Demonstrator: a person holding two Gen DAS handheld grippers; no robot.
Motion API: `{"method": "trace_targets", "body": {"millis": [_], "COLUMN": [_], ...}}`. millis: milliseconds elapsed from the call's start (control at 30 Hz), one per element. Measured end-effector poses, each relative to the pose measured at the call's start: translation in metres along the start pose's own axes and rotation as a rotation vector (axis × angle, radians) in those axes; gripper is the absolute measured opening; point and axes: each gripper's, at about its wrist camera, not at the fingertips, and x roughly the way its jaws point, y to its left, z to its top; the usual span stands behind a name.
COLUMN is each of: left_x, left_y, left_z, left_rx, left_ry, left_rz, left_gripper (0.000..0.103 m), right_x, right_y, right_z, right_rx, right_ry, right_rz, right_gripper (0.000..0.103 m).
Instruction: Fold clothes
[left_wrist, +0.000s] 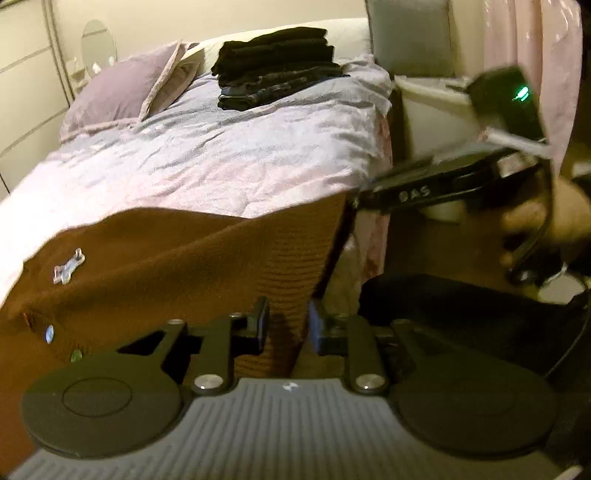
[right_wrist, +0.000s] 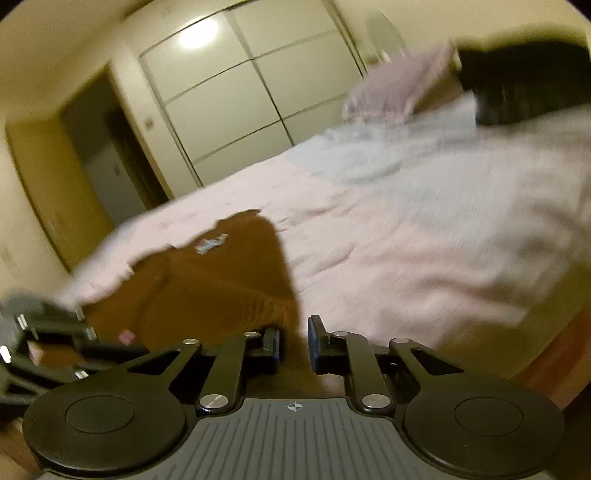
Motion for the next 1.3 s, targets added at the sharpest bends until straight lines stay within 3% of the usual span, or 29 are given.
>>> {"method": "trace_targets", "body": {"millis": [67, 100, 233, 267, 333, 367, 400, 467, 533, 567, 667, 733, 867, 933, 1000, 1033, 1167, 1267, 1300], "left_x": [0.007, 0.008, -0.007, -0.012, -0.021, -0.025, -0.028, -0.035, -0.042, -0.042, -0.041, -0.031, -0.014, -0.020, -0.034, -0.043, -0.080, -0.101, -0.107], "left_y": [-0.008, -0.011, -0.008, -0.006, -0.001, 0.000, 0.002, 0.006, 0.009, 0.008, 0.001, -0.010, -0.025, -0.024, -0.017, -0.012, 0.002, 0.005, 0.006], "left_z": [0.001, 0.002, 0.003, 0.003, 0.003, 0.002, 0.001, 0.000, -0.001, -0.003, -0.008, -0.012, -0.027, -0.034, -0.040, -0.044, -0.065, -0.090, -0.099], "left_rx": [0.054, 0.071, 0.062, 0.051, 0.036, 0.032, 0.028, 0.020, 0.013, 0.014, 0.052, 0.133, 0.236, 0.212, 0.140, 0.102, 0.007, -0.005, -0.003], "left_ry": [0.013, 0.013, -0.044, -0.061, -0.085, -0.093, -0.101, -0.117, -0.131, -0.131, -0.105, -0.058, 0.047, 0.053, 0.039, 0.028, 0.018, 0.069, 0.092], "left_rz": [0.049, 0.066, 0.094, 0.097, 0.103, 0.105, 0.107, 0.112, 0.115, 0.111, 0.096, 0.102, 0.101, 0.096, 0.081, 0.082, 0.167, 0.291, 0.338], "left_gripper": [0.018, 0.003, 0.001, 0.001, 0.001, 0.001, 0.000, 0.000, 0.001, 0.001, 0.001, 0.001, 0.000, 0.001, 0.004, 0.005, 0.006, 0.021, 0.034], "right_x": [-0.006, -0.007, 0.002, 0.006, 0.014, 0.020, 0.027, 0.038, 0.042, 0.038, 0.014, 0.004, 0.012, 0.013, 0.003, -0.002, -0.023, -0.028, -0.026], "right_y": [0.006, 0.009, 0.006, 0.007, 0.009, 0.010, 0.011, 0.009, 0.004, 0.004, 0.009, 0.017, 0.035, 0.039, 0.039, 0.040, 0.054, 0.072, 0.079], "right_z": [0.002, 0.002, -0.004, -0.006, -0.010, -0.012, -0.015, -0.018, -0.015, -0.010, 0.013, 0.016, -0.007, -0.015, -0.016, -0.016, -0.017, -0.021, -0.023], "right_rx": [-0.072, -0.086, -0.007, 0.014, 0.045, 0.063, 0.083, 0.119, 0.131, 0.093, -0.078, -0.180, -0.316, -0.336, -0.345, -0.355, -0.429, -0.504, -0.520], "right_ry": [-0.019, -0.024, -0.018, -0.012, 0.000, 0.003, 0.008, 0.023, 0.038, 0.034, -0.001, 0.003, 0.119, 0.165, 0.174, 0.182, 0.196, 0.175, 0.177], "right_rz": [-0.017, -0.015, 0.037, 0.048, 0.066, 0.070, 0.070, 0.070, 0.071, 0.058, -0.002, -0.010, 0.042, 0.041, 0.038, 0.045, 0.097, 0.158, 0.179], "right_gripper": [0.013, 0.013, 0.015, 0.018, 0.035, 0.050, 0.055, 0.055, 0.042, 0.007, 0.007, 0.007, 0.008, 0.015, 0.044, 0.049, 0.051, 0.051, 0.051]}}
